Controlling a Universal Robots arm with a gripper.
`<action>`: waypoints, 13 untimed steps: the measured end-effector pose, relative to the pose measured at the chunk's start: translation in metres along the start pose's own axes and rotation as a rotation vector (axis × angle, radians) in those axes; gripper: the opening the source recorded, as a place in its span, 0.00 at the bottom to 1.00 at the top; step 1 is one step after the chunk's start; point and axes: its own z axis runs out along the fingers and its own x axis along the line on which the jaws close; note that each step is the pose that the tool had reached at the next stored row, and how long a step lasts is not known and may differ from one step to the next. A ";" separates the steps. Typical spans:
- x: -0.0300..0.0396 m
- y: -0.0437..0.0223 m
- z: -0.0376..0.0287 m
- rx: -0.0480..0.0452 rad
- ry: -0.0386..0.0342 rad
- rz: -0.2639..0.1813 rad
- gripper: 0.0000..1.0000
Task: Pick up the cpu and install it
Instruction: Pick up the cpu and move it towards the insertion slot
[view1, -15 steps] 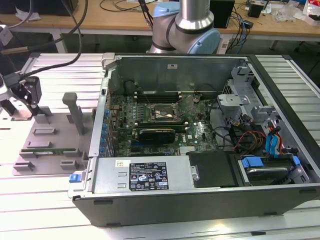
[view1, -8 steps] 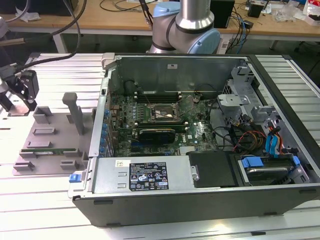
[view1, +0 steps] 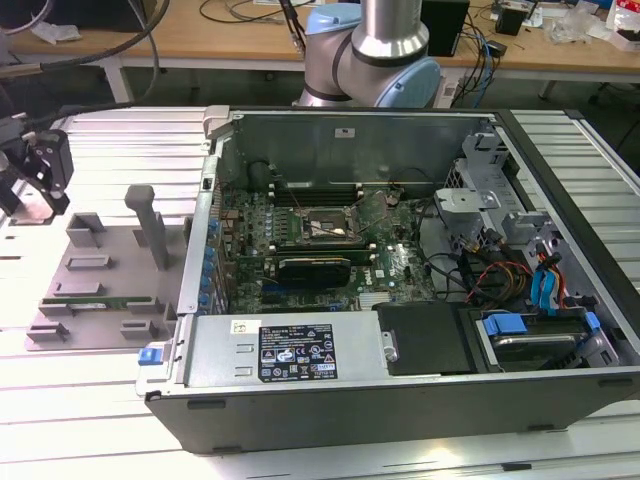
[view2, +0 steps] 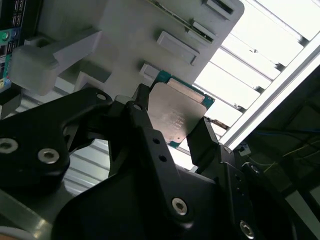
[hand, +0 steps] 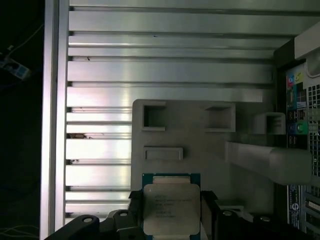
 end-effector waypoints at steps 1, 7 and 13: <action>-0.0001 0.0001 -0.0030 0.0000 0.0001 0.000 0.55; -0.0004 0.0005 -0.0137 0.0000 0.0001 0.000 0.55; -0.0008 0.0012 -0.0304 0.0000 0.0000 0.000 0.55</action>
